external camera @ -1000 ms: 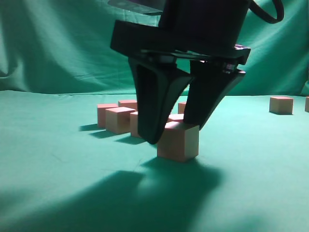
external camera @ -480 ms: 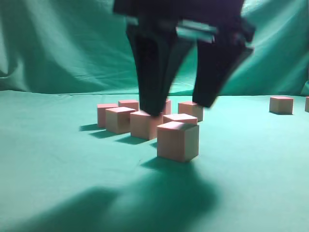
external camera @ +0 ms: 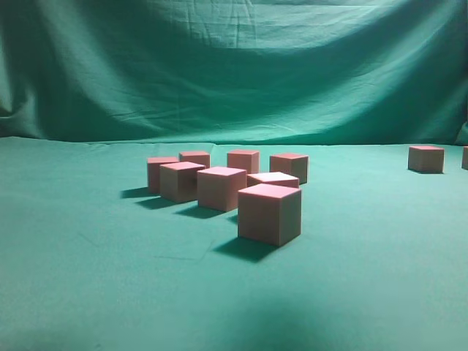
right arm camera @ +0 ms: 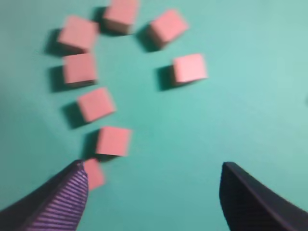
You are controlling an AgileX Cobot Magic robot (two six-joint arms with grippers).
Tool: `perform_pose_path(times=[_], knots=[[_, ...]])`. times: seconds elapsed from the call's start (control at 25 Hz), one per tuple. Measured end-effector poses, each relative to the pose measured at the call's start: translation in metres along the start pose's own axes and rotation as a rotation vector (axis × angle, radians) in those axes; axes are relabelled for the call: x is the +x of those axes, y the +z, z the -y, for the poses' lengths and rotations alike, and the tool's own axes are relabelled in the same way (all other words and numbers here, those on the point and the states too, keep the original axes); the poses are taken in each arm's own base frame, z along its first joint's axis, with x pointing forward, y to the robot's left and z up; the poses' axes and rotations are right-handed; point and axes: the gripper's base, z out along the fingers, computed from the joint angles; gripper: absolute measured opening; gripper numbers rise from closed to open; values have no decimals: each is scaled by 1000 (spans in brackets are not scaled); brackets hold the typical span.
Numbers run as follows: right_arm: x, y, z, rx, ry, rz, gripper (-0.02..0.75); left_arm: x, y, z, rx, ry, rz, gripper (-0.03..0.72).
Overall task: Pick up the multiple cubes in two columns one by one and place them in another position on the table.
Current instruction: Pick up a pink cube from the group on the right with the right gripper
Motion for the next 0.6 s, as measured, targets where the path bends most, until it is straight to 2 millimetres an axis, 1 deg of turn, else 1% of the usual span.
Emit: perform_pose_path(times=[0.08,0.24,0.36,0.48,0.6], knots=[[-2,-3,28,58,88,-28,518,0,0,0,0,0,0,0],[1,4,87,143,271,-77,518,0,0,0,0,0,0,0],[5,9,129,156,414,-62,518,0,0,0,0,0,0,0],[6,13,160,136,502,-6,518,0,0,0,0,0,0,0],[5,32,182,141,525,17,518,0,0,0,0,0,0,0]])
